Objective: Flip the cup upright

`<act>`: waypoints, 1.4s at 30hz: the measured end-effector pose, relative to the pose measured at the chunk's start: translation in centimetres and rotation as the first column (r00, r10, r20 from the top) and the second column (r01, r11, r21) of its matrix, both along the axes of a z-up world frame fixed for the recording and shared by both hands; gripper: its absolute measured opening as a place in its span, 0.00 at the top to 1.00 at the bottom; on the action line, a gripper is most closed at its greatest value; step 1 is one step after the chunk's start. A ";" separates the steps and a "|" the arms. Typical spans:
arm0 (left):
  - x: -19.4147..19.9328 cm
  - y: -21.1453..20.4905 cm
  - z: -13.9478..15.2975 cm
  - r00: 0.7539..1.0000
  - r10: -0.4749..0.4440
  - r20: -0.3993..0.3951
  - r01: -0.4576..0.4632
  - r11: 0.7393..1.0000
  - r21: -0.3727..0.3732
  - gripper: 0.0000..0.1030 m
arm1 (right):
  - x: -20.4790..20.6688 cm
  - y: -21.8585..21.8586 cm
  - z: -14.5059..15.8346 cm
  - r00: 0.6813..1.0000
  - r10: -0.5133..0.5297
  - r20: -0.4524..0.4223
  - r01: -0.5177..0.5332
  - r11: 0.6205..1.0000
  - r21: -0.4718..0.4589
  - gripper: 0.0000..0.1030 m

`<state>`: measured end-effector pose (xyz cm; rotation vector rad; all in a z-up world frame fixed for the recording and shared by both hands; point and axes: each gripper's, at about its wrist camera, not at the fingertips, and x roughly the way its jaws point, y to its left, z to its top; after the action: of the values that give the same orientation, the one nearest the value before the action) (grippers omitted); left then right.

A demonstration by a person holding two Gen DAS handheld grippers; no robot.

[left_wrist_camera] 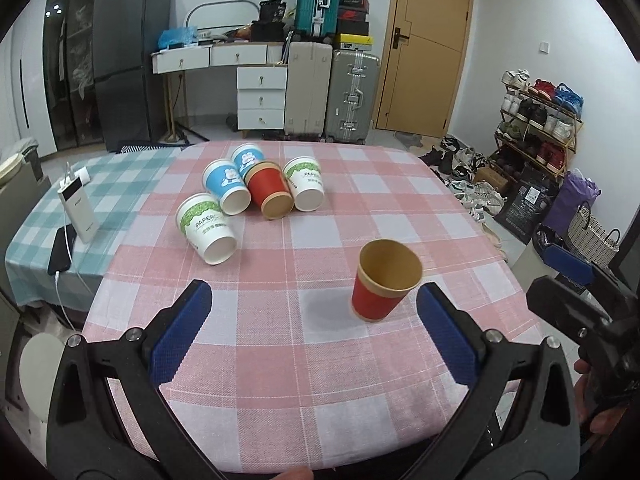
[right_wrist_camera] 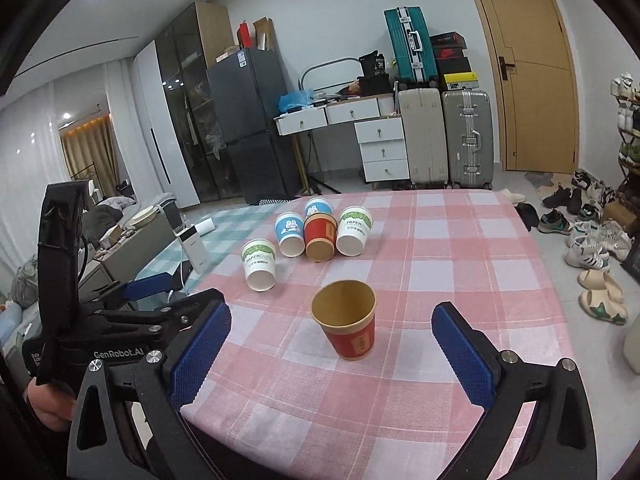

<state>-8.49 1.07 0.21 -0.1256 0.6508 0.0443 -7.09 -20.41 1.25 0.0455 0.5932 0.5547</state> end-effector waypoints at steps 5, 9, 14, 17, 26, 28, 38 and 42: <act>-0.3 -1.0 0.4 1.000 -0.017 0.011 0.017 1.000 -0.017 0.01 | -0.8 -0.8 1.1 1.000 -0.004 0.026 0.003 1.000 0.028 0.00; -0.3 -1.7 0.3 1.000 -0.022 0.008 0.021 1.000 0.005 0.01 | -1.2 -1.0 1.4 0.999 -0.005 0.036 0.004 0.999 0.032 0.00; -0.5 -2.1 0.3 1.000 -0.020 0.013 0.020 1.000 0.022 0.01 | -1.3 -1.2 1.3 0.999 -0.004 0.033 0.002 0.999 0.048 0.00; -0.5 -2.3 0.2 1.000 -0.021 0.015 0.021 0.999 0.037 0.01 | -1.3 -1.2 1.1 1.000 0.000 0.031 -0.001 0.999 0.046 0.00; -0.5 -2.4 0.1 1.000 -0.023 0.010 0.023 0.999 0.033 0.01 | -1.0 -1.0 0.6 1.000 0.001 0.006 -0.002 0.999 0.038 0.00; -0.5 -2.4 0.1 1.000 -0.025 0.011 0.025 0.999 0.032 0.01 | -1.0 -0.9 0.5 1.000 0.001 0.002 -0.001 0.999 0.037 0.00; -0.4 -2.1 -0.1 1.000 -0.023 0.017 0.022 0.999 0.031 0.01 | -1.0 -0.7 0.4 1.000 0.008 0.001 -0.008 0.999 0.036 0.00; -0.4 -2.0 -0.1 1.000 -0.023 0.018 0.022 0.999 0.030 0.01 | -1.0 -0.6 0.4 1.000 0.008 0.001 -0.008 0.999 0.036 0.00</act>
<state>-8.87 -0.89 0.13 -0.0899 0.6325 0.0312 -8.12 -21.03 1.63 0.0767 0.5830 0.5726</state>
